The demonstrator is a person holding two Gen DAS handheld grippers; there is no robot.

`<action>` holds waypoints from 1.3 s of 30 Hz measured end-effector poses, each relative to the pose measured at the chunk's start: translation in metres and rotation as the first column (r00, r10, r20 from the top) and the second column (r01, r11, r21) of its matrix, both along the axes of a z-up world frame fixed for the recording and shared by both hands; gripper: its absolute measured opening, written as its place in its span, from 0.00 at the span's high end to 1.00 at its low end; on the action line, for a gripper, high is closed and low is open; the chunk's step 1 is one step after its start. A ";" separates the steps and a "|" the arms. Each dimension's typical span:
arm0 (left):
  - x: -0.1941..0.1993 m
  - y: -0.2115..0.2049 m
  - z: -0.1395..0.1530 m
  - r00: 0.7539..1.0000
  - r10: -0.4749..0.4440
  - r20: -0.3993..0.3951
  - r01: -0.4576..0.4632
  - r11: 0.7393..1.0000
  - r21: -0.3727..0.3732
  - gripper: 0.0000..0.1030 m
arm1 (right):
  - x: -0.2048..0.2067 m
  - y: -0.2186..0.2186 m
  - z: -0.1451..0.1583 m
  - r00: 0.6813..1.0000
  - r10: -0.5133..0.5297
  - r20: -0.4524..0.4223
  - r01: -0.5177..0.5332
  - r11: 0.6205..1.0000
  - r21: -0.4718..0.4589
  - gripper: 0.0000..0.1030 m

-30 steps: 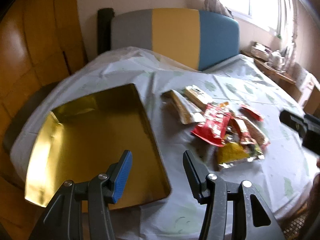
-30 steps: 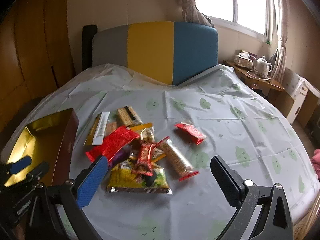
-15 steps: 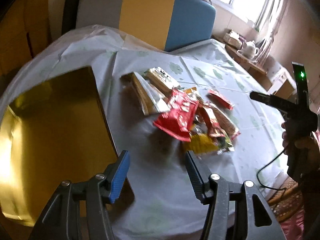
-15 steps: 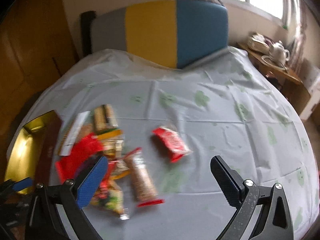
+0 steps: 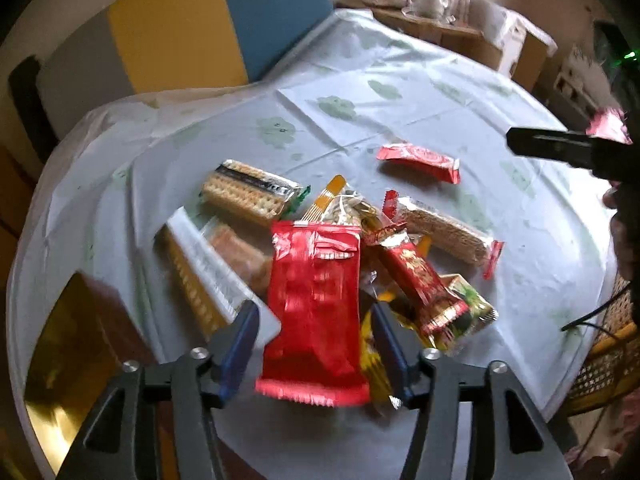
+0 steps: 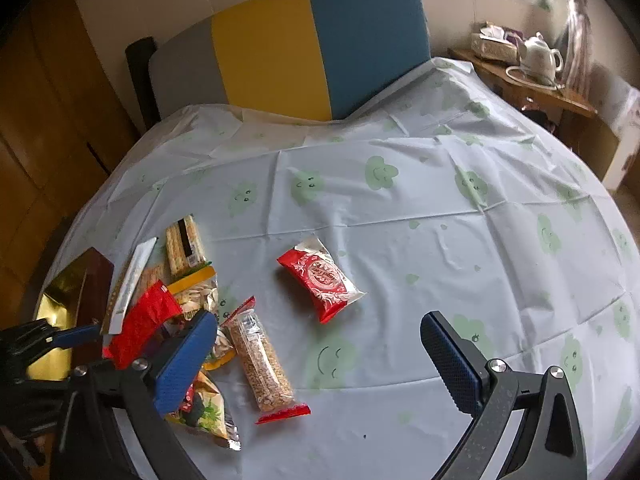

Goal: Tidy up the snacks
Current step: 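Grasp the red wrapper packet from the snack pile with the left gripper, then drop the red packet into the tray with left gripper while right grasps the candy bar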

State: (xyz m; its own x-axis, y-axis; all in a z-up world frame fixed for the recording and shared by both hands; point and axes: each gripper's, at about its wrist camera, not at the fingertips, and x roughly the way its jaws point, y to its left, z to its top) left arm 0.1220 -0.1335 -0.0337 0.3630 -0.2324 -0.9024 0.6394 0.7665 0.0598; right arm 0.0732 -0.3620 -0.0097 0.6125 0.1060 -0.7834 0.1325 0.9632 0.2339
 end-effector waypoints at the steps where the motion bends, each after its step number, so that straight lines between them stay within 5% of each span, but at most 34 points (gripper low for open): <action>1: 0.006 -0.004 -0.005 1.000 -0.014 -0.019 0.014 1.000 0.015 0.35 | 0.000 -0.001 0.000 1.000 -0.004 -0.003 0.004 1.000 0.003 0.00; 6: 0.026 -0.011 -0.020 1.000 -0.009 -0.027 0.011 0.998 0.058 0.36 | 0.000 -0.002 0.002 1.000 -0.004 0.007 0.004 1.000 0.007 0.00; 9: 0.031 -0.011 -0.025 0.999 0.000 -0.038 0.002 0.998 0.057 0.62 | 0.000 -0.001 0.004 1.000 0.002 0.015 -0.002 1.000 0.005 0.00; 13: 0.021 -0.010 -0.025 1.000 -0.024 0.008 0.024 0.999 0.028 0.64 | -0.001 0.000 0.005 1.000 0.001 0.021 -0.001 1.000 0.002 0.00; 20: -0.013 0.025 0.019 0.996 0.074 0.056 -0.056 0.961 -0.270 0.63 | -0.001 0.004 0.004 1.000 0.025 0.017 -0.025 1.000 0.007 0.00; 24: -0.030 0.044 0.028 0.991 0.123 0.048 -0.100 0.936 -0.336 0.63 | 0.000 0.022 -0.002 0.994 0.110 -0.005 -0.110 0.994 0.010 0.01; 30: -0.054 0.080 0.034 0.979 0.199 0.034 -0.169 0.901 -0.400 0.63 | 0.003 0.059 -0.023 0.964 0.254 -0.083 -0.248 0.966 0.080 0.28; 36: -0.053 0.152 0.039 0.917 0.397 -0.037 -0.365 0.800 -0.477 0.63 | 0.011 0.088 -0.042 0.943 0.311 -0.120 -0.291 0.943 0.164 0.34; 39: -0.037 0.190 0.033 0.844 0.532 -0.067 -0.503 0.743 -0.441 0.63 | 0.013 0.097 -0.051 0.937 0.319 -0.144 -0.295 0.941 0.165 0.42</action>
